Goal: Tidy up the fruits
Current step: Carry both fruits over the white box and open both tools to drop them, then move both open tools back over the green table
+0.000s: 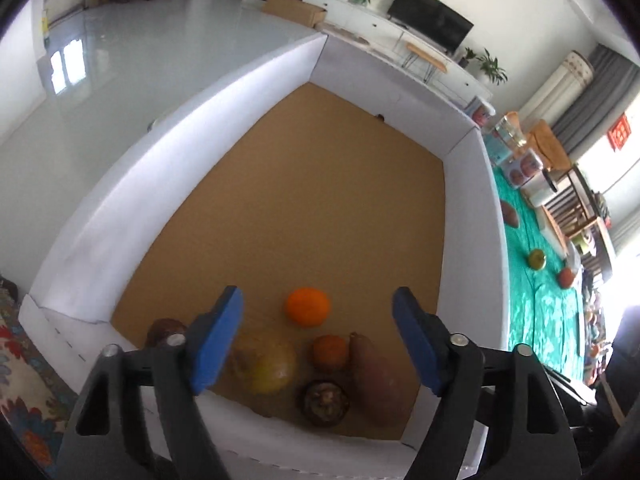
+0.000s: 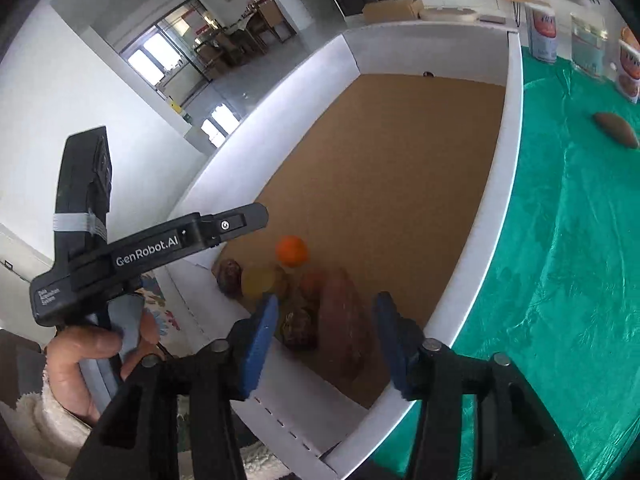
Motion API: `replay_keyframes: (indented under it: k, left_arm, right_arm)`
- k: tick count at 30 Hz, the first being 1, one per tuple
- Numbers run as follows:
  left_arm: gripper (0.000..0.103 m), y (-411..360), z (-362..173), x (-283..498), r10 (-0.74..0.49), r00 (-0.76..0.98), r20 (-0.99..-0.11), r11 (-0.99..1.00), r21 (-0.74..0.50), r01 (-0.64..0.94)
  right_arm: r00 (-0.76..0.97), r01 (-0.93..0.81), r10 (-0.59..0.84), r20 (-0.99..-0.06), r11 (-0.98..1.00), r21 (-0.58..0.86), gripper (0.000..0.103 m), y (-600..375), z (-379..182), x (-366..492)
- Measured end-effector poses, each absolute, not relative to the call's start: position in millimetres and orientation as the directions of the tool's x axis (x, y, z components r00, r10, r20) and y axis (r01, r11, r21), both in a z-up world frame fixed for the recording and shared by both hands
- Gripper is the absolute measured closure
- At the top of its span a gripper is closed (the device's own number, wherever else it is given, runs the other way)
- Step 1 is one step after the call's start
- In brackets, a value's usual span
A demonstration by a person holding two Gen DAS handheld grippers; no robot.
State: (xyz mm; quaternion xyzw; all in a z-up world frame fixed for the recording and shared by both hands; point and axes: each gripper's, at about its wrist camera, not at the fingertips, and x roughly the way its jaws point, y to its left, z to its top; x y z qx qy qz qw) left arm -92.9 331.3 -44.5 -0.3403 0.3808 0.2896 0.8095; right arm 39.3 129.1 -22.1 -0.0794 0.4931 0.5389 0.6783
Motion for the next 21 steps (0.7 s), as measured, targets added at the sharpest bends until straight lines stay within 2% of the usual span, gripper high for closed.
replay_keyframes:
  k: [3, 5, 7, 11, 16, 18, 21]
  left_arm:
    - [0.016, 317, -23, -86, 0.237, 0.606, -0.760, 0.634, -0.351, -0.689]
    - [0.011, 295, -6, -75, 0.239, 0.655, -0.717, 0.685, -0.353, -0.637]
    - [0.010, 268, 6, -59, 0.205, 0.701, -0.683, 0.748, -0.353, -0.562]
    - [0.006, 195, 13, -14, 0.030, 0.755, -0.655, 0.866, -0.361, -0.347]
    - [0.006, 102, -14, 52, -0.198, 0.690, -0.697, 0.927, -0.362, -0.099]
    - [0.006, 76, -25, 70, -0.219, 0.672, -0.708, 0.936, -0.347, -0.061]
    - [0.006, 52, -43, 92, -0.179, 0.684, -0.707, 0.956, -0.288, -0.047]
  right_arm:
    - [0.051, -0.816, 0.683, -0.729, 0.449, 0.364, 0.030, 98, 2, 55]
    - [0.161, -0.808, 0.666, -0.729, 0.513, 0.290, 0.010, 61, 14, 60]
    - [0.286, -0.777, 0.634, -0.719, 0.592, 0.213, 0.004, 22, 18, 62]
    - [0.508, -0.634, 0.523, -0.684, 0.765, 0.113, 0.004, -55, 9, 51]
    - [0.695, -0.381, 0.324, -0.642, 0.923, 0.054, 0.004, -143, -13, 57]
    - [0.718, -0.326, 0.287, -0.634, 0.944, 0.058, 0.004, -167, -22, 58]
    - [0.738, -0.283, 0.271, -0.618, 0.956, 0.081, 0.004, -198, -28, 59]
